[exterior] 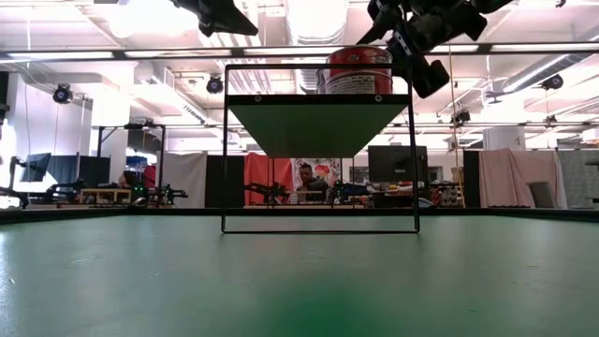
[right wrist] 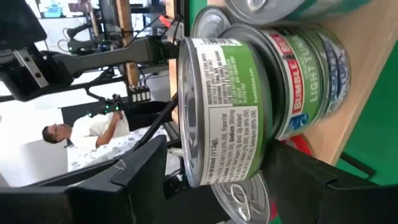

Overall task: Stack canned seafood by type on shelf
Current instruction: Stack the green tuna can on top of the green tuna can on the shelf, then return to Home Position

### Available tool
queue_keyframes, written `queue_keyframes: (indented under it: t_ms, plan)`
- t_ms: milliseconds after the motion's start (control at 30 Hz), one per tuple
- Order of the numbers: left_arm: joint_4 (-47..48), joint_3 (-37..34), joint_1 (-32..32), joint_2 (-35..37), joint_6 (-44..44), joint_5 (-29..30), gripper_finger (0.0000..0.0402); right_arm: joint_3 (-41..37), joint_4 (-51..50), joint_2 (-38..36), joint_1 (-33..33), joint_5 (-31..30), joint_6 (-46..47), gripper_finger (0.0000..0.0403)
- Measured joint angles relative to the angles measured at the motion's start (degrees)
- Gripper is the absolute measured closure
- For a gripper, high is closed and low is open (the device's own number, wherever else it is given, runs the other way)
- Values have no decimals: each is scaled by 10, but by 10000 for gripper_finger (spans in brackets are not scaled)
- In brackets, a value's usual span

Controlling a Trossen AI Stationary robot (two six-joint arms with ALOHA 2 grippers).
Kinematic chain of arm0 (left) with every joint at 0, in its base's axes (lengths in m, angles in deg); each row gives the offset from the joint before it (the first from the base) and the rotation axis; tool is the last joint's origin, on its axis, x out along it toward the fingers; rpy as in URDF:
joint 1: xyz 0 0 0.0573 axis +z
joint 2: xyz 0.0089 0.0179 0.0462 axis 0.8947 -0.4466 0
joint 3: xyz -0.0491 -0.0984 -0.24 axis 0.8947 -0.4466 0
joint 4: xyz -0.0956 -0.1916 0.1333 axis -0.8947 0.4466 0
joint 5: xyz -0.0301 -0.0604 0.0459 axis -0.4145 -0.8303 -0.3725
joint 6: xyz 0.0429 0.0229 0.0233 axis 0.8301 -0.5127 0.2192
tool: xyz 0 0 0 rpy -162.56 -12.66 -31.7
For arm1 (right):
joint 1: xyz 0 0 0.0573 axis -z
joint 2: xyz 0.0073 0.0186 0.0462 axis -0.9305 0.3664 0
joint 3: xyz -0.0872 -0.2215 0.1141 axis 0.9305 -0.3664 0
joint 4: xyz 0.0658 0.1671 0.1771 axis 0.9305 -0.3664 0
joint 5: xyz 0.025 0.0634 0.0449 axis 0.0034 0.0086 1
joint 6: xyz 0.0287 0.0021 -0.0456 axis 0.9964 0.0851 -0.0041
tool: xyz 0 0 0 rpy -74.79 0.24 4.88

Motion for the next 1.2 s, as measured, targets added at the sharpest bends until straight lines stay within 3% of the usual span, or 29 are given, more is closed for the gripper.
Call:
queue_keyframes:
  t_ms: [300,533,833,1033,1200]
  plan:
    - [0,0,0,0,4,0,401,41,-15,43,-5,10,-19,159]
    - [6,0,0,0,-3,0,401,91,-188,55,8,11,-111,164]
    - [5,0,0,0,-3,0,401,161,-292,33,31,-2,-154,156]
    - [-6,0,0,0,-8,-4,401,213,-394,12,32,-32,-264,164]
    - [-17,6,0,0,-33,-34,401,219,-342,-13,32,-65,-397,176]
